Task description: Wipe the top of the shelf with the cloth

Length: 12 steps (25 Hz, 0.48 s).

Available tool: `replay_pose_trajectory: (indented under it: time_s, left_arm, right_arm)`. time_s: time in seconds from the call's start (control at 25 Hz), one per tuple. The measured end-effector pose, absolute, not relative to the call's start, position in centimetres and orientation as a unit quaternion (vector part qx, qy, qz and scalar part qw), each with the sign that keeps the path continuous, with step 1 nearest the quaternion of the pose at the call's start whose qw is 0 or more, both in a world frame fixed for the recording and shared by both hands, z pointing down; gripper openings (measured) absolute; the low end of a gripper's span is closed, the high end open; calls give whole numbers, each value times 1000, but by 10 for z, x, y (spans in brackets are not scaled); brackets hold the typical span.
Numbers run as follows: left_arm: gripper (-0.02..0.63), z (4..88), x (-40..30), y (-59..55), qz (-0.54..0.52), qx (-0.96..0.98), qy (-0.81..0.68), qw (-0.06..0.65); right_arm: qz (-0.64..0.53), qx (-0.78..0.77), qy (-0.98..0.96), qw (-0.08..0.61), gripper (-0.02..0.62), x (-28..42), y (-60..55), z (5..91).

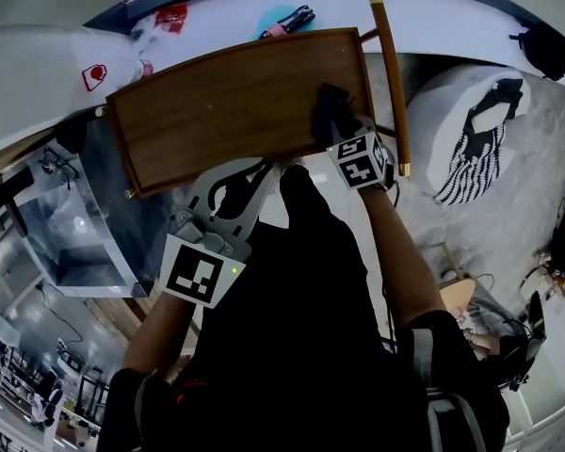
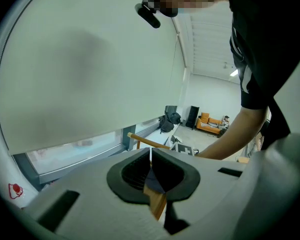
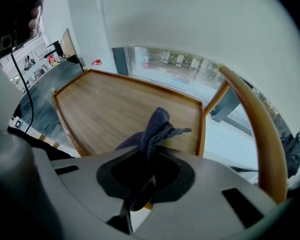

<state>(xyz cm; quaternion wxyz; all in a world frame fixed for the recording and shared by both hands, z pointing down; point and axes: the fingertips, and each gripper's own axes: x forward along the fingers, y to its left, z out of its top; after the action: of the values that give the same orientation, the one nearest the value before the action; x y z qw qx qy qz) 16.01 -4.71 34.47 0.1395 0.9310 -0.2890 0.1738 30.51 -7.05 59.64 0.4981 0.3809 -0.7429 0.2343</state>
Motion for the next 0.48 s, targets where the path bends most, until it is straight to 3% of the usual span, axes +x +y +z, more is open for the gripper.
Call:
replay_pose_trajectory:
  time_s: [0.24,0.48]
  left_arm:
    - [28,334,150,-54,164,932,-294,136]
    - [28,315,131,-65,156,932,-306,113]
  right_arm:
    - [228,394,-745,488,41,302,-78,575]
    - [234,414,-768,430,41,283,-97,531]
